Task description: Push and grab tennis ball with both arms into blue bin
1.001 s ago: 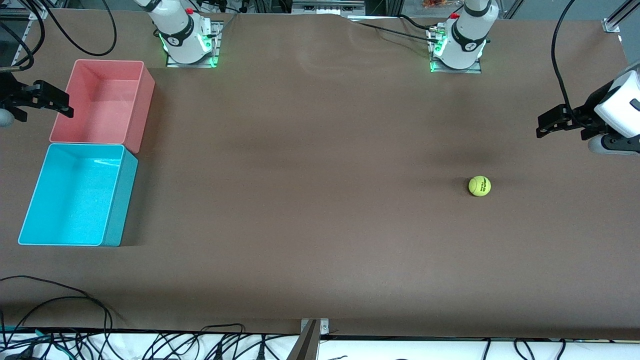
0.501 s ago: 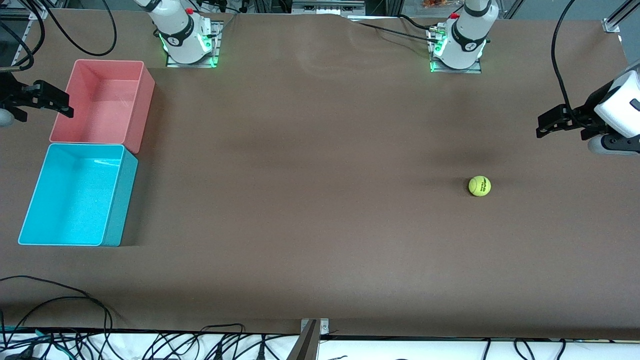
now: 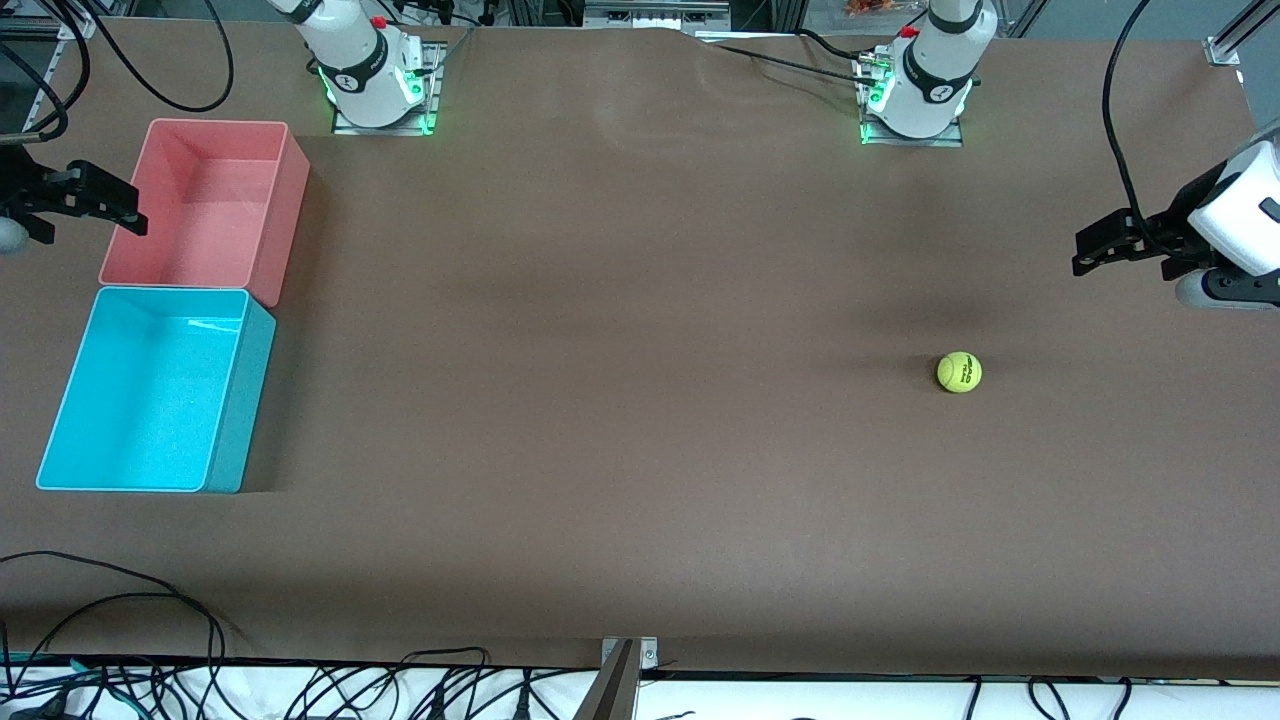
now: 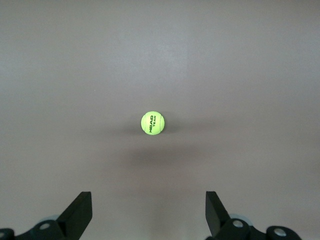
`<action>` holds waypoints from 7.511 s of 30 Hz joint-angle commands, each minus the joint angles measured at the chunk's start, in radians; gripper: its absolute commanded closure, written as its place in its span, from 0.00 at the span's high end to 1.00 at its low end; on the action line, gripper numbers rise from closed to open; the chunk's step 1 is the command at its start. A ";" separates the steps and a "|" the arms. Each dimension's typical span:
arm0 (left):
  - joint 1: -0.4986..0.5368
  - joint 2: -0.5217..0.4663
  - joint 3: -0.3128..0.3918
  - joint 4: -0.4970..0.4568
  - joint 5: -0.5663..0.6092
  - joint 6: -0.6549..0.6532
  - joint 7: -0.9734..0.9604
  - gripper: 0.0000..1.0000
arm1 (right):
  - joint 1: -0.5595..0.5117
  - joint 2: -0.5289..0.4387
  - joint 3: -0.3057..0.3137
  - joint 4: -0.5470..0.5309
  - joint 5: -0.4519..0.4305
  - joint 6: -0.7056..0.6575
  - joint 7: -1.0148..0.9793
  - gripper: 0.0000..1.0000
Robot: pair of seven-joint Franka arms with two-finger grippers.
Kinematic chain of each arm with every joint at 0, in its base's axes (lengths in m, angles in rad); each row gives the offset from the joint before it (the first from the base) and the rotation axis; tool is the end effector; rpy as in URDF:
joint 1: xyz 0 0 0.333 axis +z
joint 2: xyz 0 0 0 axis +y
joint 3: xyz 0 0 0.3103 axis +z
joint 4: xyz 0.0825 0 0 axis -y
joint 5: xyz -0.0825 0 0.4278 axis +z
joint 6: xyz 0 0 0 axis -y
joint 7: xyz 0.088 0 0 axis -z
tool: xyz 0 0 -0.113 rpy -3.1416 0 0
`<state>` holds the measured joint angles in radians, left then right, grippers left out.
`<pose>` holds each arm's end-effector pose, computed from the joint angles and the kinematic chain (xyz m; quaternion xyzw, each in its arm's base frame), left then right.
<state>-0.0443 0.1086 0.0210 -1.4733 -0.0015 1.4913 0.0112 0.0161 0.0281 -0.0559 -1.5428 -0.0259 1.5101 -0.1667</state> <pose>0.6216 -0.0153 0.5898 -0.9988 0.0173 0.0453 0.0007 0.5994 -0.0265 0.6052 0.9975 0.0630 -0.0316 0.0105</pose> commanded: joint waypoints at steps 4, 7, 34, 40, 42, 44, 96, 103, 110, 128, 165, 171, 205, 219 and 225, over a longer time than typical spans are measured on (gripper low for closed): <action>-0.005 -0.012 0.000 -0.018 0.026 0.009 0.016 1.00 | -0.001 -0.007 0.010 0.012 0.017 -0.007 0.007 1.00; -0.006 -0.012 0.000 -0.018 0.026 0.009 0.016 1.00 | -0.001 -0.007 0.011 0.012 0.018 -0.007 0.006 1.00; -0.005 -0.012 -0.001 -0.018 0.026 0.009 0.016 1.00 | -0.001 -0.008 0.022 0.012 0.017 -0.008 0.006 1.00; -0.006 -0.012 -0.001 -0.018 0.026 0.009 0.016 1.00 | -0.002 -0.007 0.018 0.012 0.017 -0.005 0.004 1.00; -0.006 -0.012 -0.001 -0.016 0.026 0.009 0.016 1.00 | -0.002 -0.005 0.018 0.012 0.015 -0.005 0.004 1.00; -0.006 -0.012 -0.001 -0.016 0.026 0.009 0.016 1.00 | -0.002 -0.007 0.018 0.012 0.017 -0.005 0.004 1.00; 0.004 0.117 0.002 -0.005 0.024 0.014 -0.408 0.00 | -0.002 -0.008 0.022 0.012 0.017 -0.015 0.006 1.00; 0.008 0.171 0.002 -0.016 0.058 0.036 -0.684 0.00 | -0.002 -0.010 0.022 0.012 0.017 -0.015 0.006 1.00; 0.038 0.229 0.004 -0.036 0.058 0.135 -1.020 0.00 | -0.002 -0.010 0.021 0.012 0.017 -0.015 0.006 1.00; 0.119 0.235 0.005 -0.436 0.060 0.593 -1.435 0.00 | -0.002 -0.010 0.022 0.012 0.017 -0.015 0.006 1.00; 0.196 0.352 0.010 -0.625 0.182 0.981 -1.493 0.00 | -0.002 -0.011 0.021 0.012 0.017 -0.016 0.004 1.00; 0.233 0.352 0.010 -0.622 0.225 0.981 -1.485 0.00 | -0.002 -0.011 0.021 0.012 0.017 -0.018 0.004 1.00; 0.276 0.336 -0.271 -0.668 0.337 0.915 -1.944 0.00 | -0.002 -0.011 0.019 0.012 0.017 -0.018 0.001 1.00; 0.305 0.296 -0.265 -0.576 0.350 0.799 -1.711 0.00 | -0.001 -0.011 0.024 0.012 0.018 -0.022 0.006 1.00; 0.305 0.296 -0.265 -0.443 0.334 0.652 -1.523 0.00 | 0.007 -0.011 0.027 0.012 0.015 -0.019 0.006 1.00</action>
<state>0.2547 0.4176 -0.2379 -2.0150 0.3171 2.2632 -1.6572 0.0188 0.0248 -0.0341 -1.5423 -0.0255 1.5016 -0.1666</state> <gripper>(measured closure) 0.991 0.000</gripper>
